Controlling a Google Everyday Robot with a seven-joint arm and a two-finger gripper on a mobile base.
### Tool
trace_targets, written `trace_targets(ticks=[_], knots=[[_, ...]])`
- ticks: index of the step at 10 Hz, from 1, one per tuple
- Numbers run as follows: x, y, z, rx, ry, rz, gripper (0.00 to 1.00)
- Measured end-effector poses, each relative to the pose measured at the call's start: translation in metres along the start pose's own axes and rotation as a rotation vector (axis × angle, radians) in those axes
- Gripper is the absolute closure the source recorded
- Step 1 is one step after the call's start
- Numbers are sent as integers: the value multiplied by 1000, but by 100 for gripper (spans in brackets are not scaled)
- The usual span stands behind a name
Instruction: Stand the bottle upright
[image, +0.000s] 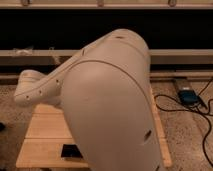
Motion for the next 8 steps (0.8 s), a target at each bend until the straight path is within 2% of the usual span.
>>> trace_targets(ticks=[3,5,7,8], knots=[[-24,4,14,42,111,40,20],[-45,-2,29,71,200,80,20],[-67,-11,45,88,271,124,20],[-71,-13,49,90,301,139,20]])
